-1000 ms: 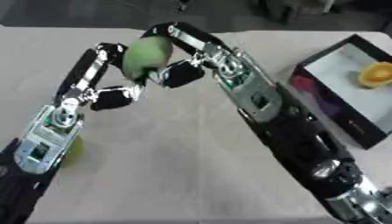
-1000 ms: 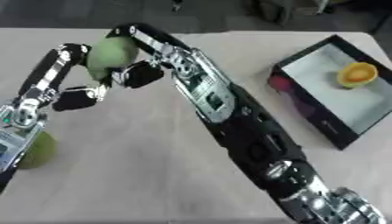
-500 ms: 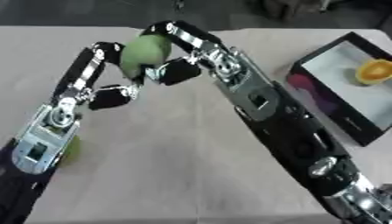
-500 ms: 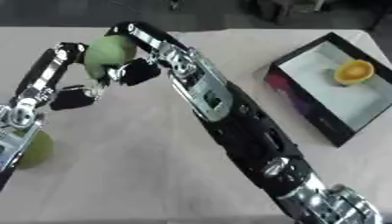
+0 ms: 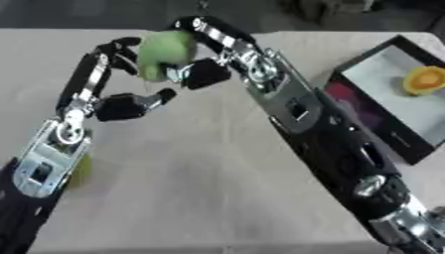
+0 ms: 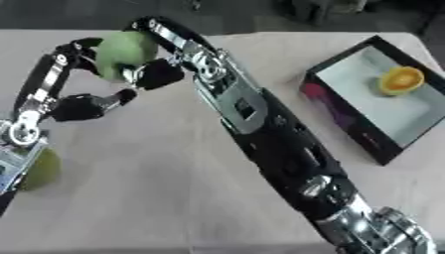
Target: Pick up the objects with one hand, pass them to the other hand, and then place them into the box on the other side of the table.
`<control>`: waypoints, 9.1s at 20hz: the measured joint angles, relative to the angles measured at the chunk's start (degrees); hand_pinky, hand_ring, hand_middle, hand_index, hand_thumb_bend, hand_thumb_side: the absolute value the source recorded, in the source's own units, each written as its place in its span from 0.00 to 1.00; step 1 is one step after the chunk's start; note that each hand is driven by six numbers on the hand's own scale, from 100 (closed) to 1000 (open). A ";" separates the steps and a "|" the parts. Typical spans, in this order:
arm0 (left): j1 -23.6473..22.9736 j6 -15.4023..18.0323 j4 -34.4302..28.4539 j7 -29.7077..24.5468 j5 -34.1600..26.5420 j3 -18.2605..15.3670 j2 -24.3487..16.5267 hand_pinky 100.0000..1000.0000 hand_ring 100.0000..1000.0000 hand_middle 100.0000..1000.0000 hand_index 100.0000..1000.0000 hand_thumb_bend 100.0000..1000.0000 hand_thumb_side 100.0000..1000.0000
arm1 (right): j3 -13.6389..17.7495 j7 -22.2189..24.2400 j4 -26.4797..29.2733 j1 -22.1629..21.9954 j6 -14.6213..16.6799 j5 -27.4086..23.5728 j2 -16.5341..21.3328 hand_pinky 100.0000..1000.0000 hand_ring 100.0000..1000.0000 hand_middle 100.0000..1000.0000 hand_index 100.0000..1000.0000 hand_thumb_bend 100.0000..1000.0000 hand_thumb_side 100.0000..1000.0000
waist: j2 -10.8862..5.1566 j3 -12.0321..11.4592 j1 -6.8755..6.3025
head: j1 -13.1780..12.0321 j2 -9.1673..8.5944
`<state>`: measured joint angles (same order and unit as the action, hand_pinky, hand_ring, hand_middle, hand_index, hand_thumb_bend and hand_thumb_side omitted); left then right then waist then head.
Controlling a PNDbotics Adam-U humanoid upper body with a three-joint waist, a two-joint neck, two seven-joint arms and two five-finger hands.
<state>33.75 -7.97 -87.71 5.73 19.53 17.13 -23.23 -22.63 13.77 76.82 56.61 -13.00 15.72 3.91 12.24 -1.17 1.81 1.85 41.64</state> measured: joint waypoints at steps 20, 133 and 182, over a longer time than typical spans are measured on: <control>-3.27 -0.82 -0.54 3.21 -2.04 -2.99 -3.69 0.72 0.51 0.52 0.79 0.61 0.37 | 12.04 -11.01 4.25 -8.68 -3.66 -6.65 11.84 0.99 0.78 0.53 0.56 0.00 0.00 | -0.02 1.18 -0.98 | 2.20 -0.03; -10.83 -10.20 2.05 -32.37 4.14 5.32 -27.30 0.75 0.75 0.71 0.75 0.65 0.00 | 23.93 -24.97 1.59 -16.32 0.29 -13.53 27.55 1.00 0.93 0.89 0.90 0.00 0.23 | -0.71 0.02 -3.16 | -3.77 2.07; -1.77 -8.76 -3.95 -7.16 9.42 -2.45 -8.43 0.61 0.44 0.40 0.48 0.00 0.00 | 7.82 -8.68 13.67 -6.74 0.90 -10.37 22.02 0.99 0.95 0.94 0.91 0.00 0.11 | -0.93 -1.24 -1.38 | -2.69 0.46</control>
<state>31.98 -16.73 -91.66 -1.43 28.95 14.69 -31.66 -14.80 5.09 90.50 49.87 -12.10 5.35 25.94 11.30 -2.41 0.43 -0.84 42.10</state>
